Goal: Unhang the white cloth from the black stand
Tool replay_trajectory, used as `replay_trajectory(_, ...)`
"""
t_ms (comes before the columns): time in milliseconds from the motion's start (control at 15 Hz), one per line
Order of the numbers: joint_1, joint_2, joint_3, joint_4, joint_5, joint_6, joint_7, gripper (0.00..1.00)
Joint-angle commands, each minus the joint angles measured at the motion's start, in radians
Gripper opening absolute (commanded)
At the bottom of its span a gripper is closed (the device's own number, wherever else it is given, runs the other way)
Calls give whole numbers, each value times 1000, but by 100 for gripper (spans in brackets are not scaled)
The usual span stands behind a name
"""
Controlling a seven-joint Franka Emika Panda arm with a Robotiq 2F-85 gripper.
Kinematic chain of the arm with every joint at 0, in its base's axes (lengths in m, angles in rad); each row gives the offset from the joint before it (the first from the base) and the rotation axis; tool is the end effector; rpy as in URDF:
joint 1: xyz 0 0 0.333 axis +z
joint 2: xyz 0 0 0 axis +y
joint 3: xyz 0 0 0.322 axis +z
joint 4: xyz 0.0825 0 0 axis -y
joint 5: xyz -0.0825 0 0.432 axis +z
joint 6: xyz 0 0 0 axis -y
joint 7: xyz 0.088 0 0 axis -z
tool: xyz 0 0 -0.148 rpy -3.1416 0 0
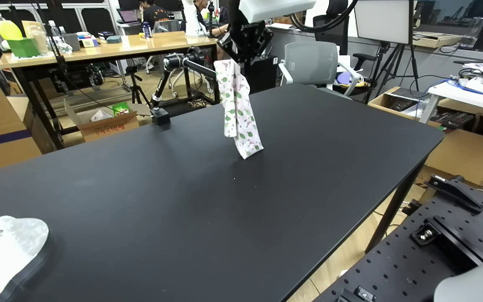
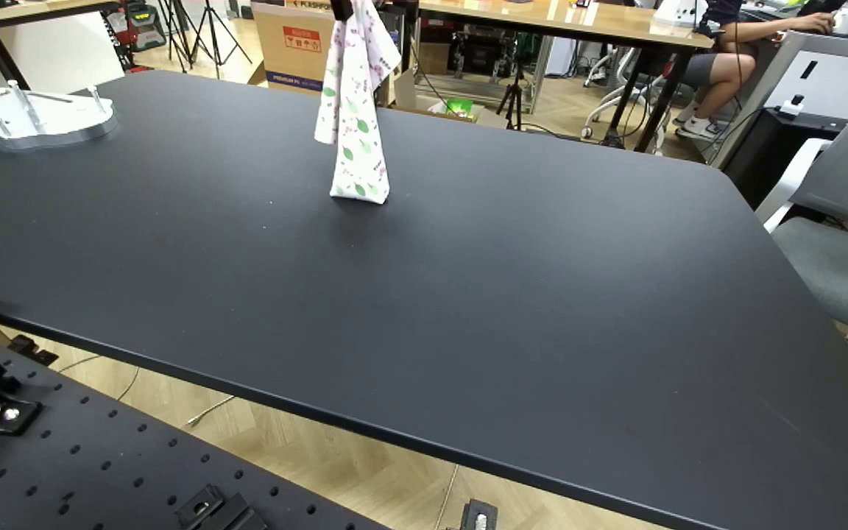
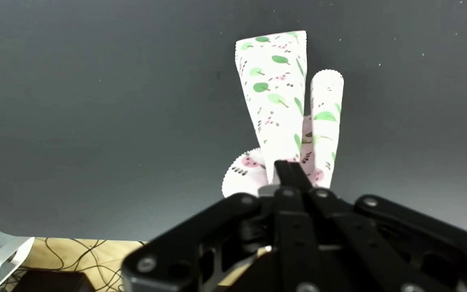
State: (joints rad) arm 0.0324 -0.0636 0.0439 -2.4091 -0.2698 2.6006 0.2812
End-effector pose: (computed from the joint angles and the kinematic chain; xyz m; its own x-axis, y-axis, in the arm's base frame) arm 0.5492 0.0416 0.2953 0.9614 0.0261 0.2741 -0.0078 -0.9925 0.1219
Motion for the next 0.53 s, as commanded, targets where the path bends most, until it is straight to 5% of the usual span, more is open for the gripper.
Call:
replay_trajectory(0,-5,-4,1,14,45,-54,-41,26)
replay_trajectory(467,-9,-3,-1,32,43,-109,-86,69)
